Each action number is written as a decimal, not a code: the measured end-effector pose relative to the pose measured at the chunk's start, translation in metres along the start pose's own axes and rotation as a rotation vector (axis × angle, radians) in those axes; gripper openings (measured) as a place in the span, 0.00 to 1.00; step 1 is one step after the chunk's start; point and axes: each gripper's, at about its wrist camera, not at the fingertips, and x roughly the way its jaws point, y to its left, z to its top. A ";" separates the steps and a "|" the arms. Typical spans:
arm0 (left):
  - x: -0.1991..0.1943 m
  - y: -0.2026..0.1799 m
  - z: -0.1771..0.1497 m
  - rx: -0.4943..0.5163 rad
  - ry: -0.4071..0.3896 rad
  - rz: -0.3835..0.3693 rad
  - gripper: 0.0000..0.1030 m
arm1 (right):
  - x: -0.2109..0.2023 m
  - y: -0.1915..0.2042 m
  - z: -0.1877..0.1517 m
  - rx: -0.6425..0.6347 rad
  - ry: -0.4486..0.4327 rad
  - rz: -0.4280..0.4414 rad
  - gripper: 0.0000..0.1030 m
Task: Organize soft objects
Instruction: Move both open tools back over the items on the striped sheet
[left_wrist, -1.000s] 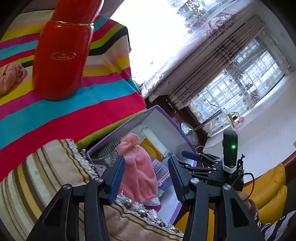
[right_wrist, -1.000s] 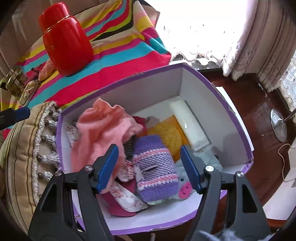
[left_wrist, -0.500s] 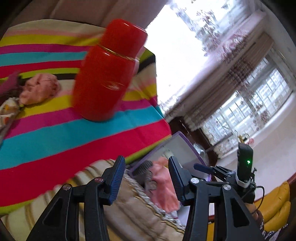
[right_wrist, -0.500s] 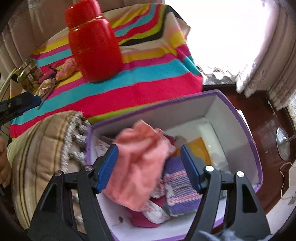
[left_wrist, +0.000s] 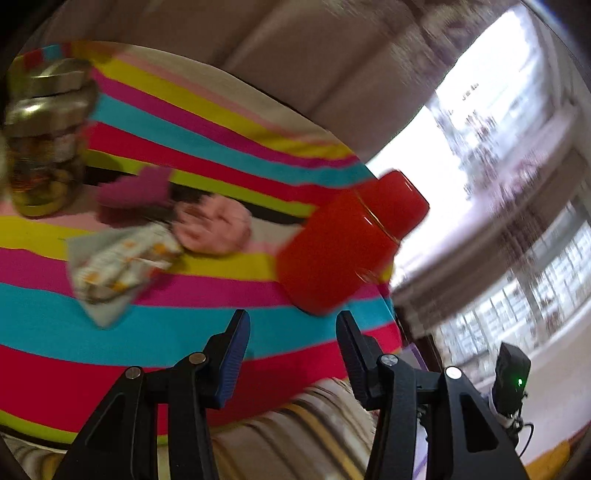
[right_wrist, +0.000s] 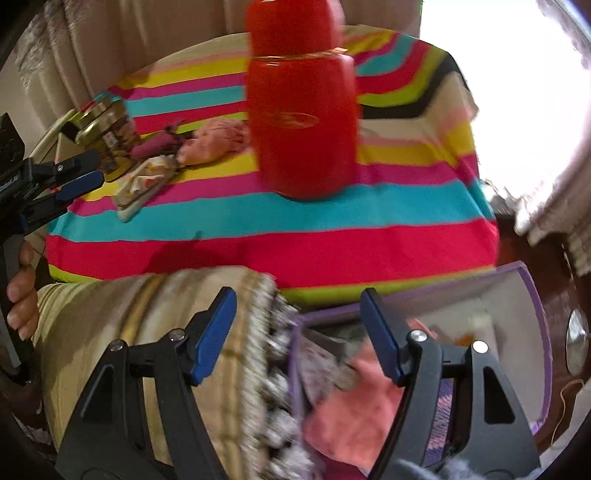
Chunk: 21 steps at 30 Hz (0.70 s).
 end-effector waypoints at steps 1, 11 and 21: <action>-0.004 0.008 0.003 -0.011 -0.017 0.015 0.49 | 0.003 0.008 0.004 -0.012 0.001 0.010 0.70; -0.032 0.070 0.016 -0.140 -0.104 0.079 0.49 | 0.036 0.068 0.043 -0.045 0.024 0.112 0.70; -0.035 0.097 0.019 -0.188 -0.129 0.094 0.49 | 0.074 0.123 0.081 0.009 0.056 0.199 0.72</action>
